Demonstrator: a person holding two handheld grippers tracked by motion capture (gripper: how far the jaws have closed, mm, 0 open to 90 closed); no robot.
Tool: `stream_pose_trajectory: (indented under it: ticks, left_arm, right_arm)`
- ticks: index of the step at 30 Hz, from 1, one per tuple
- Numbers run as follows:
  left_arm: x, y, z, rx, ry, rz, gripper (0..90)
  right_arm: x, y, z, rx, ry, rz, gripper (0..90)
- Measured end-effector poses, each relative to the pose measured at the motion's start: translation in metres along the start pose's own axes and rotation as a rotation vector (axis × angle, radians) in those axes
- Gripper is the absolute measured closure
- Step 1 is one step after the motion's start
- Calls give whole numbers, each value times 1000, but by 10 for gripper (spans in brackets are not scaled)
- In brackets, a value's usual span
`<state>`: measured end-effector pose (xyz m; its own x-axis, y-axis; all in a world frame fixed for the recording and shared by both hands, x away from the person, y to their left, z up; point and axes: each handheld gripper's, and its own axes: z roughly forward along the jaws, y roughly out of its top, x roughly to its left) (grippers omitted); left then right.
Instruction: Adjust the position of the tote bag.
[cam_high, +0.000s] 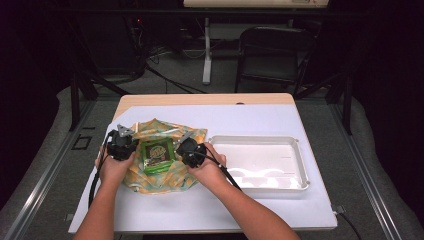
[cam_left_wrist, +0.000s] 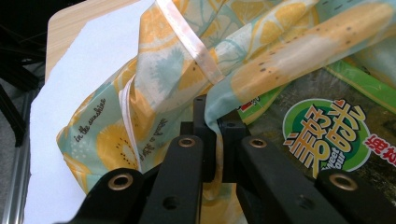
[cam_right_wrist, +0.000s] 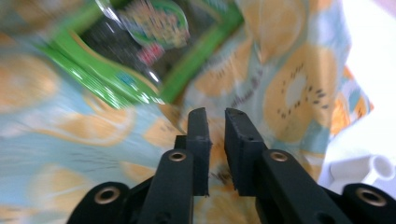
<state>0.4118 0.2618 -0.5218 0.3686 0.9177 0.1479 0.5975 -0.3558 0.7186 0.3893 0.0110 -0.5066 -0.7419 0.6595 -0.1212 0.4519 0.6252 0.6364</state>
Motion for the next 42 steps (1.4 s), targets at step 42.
stream_pose_trajectory:
  ticks: [42]
  left_arm:
    - [0, 0, -5, -50, 2, -13, 896]
  right_arm:
    - [-30, 42, 27, -72, 43, 75, 543]
